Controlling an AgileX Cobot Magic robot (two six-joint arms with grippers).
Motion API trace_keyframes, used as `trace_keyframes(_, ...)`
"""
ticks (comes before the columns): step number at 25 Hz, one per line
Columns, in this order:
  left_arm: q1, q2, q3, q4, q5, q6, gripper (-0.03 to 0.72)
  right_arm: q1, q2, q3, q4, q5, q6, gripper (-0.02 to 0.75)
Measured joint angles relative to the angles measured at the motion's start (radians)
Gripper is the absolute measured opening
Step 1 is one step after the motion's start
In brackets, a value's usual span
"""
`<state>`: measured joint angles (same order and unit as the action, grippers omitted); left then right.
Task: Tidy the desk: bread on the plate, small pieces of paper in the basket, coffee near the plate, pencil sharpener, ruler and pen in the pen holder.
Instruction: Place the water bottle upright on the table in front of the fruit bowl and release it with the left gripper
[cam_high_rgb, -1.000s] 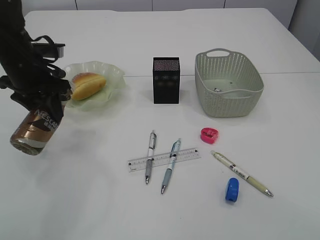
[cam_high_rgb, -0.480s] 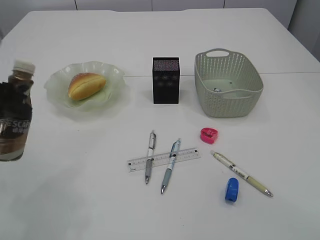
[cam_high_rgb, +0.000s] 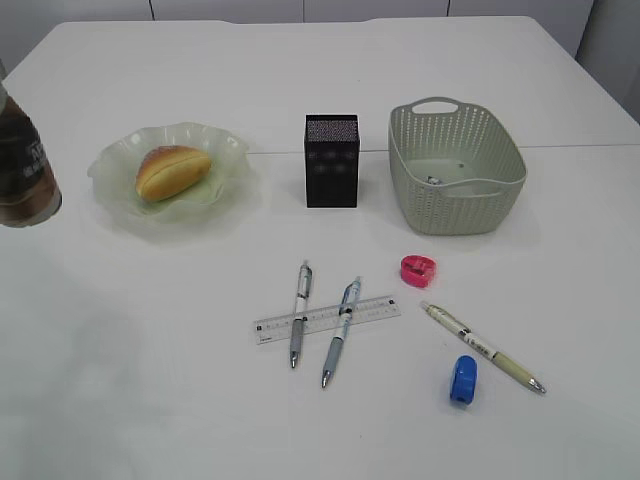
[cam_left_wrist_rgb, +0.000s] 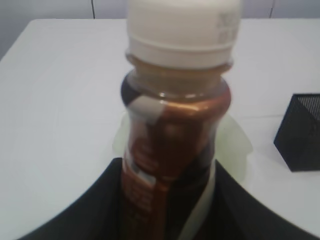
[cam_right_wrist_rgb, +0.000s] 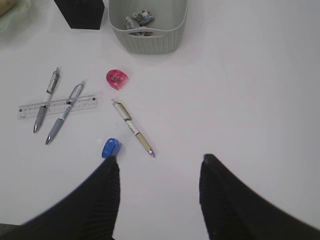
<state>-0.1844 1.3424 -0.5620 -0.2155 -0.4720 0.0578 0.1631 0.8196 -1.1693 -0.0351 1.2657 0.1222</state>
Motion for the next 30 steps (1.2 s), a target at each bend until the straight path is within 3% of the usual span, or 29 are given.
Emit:
trace_keyframes(7,0.000,0.275,0.000,-0.056,-0.375,-0.177,0.308,0.000,0.000,0.000,0.000,0.000,0.000,0.414)
trace_keyframes(13,0.000,0.488,-0.016,0.100,-0.584,-0.256,0.308,0.000,0.000,0.000,0.000,0.000,0.000,0.414)
trace_keyframes(17,0.000,0.574,-0.048,0.158,-0.611,-0.262,0.308,0.000,0.000,0.000,0.000,0.000,0.000,0.414)
trace_keyframes(30,0.000,0.677,-0.087,0.201,-0.620,-0.264,0.308,0.000,0.000,0.000,-0.021,0.000,0.000,0.414)
